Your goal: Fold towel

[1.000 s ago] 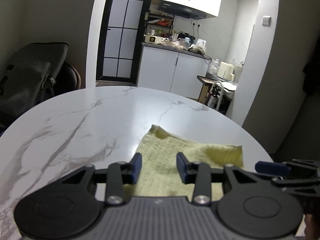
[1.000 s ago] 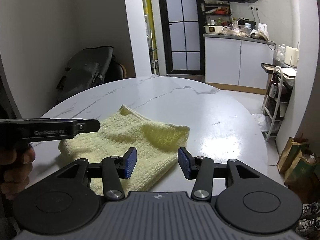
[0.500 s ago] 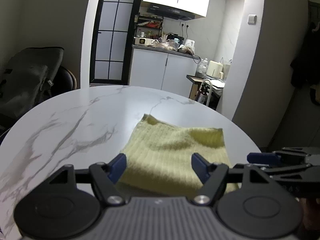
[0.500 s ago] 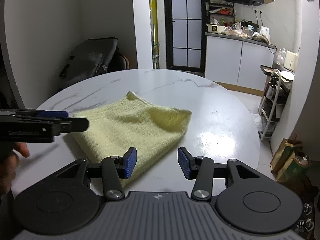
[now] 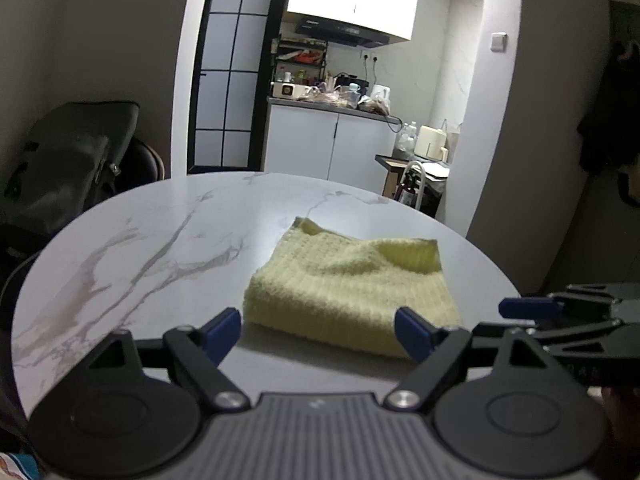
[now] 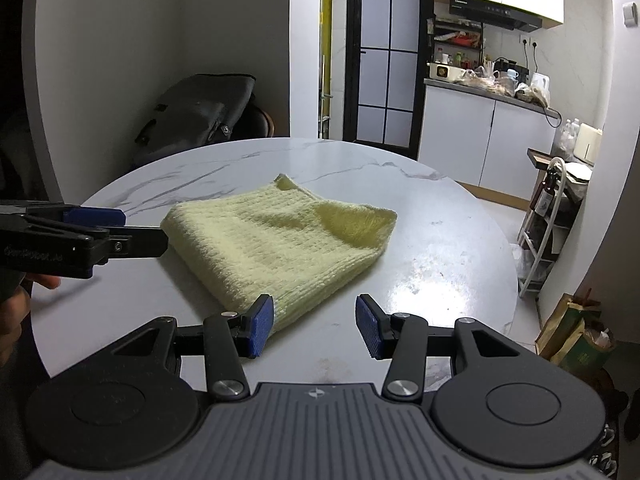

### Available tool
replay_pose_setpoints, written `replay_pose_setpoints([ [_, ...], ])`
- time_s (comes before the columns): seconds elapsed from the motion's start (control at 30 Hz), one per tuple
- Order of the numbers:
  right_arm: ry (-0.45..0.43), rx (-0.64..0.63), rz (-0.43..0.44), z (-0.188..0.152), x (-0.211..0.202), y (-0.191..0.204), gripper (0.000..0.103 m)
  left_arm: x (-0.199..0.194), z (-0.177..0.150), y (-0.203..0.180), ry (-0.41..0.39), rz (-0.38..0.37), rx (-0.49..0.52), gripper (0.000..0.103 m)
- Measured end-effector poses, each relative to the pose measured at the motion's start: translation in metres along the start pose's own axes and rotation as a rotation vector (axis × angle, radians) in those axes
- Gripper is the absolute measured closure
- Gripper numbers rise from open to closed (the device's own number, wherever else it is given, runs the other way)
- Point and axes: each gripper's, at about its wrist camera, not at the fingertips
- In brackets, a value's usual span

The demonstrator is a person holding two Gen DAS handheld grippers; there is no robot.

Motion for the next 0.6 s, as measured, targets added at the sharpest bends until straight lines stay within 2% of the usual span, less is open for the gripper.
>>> replay_pose_setpoints([
  [0.27, -0.032, -0.020, 0.005, -0.008, -0.008, 0.011, 0.053, -0.015, -0.016, -0.005, -0.013, 0.017, 0.025, 0.007],
  [0.5, -0.045, 0.016, 0.055, -0.009, -0.009, 0.009, 0.052, -0.020, -0.029, 0.000, -0.005, 0.038, -0.021, 0.006],
  [0.6, -0.042, 0.013, 0.058, -0.010, -0.009, 0.014, 0.043, -0.022, -0.035, 0.002, 0.008, 0.059, -0.038, 0.004],
])
Point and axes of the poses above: each gripper's, at about its wrist camera, not at the fingertips, and x roughly the way its jaws point, y to its left, z to its top, and after that the axes turned 7 degrees about y, right-handed
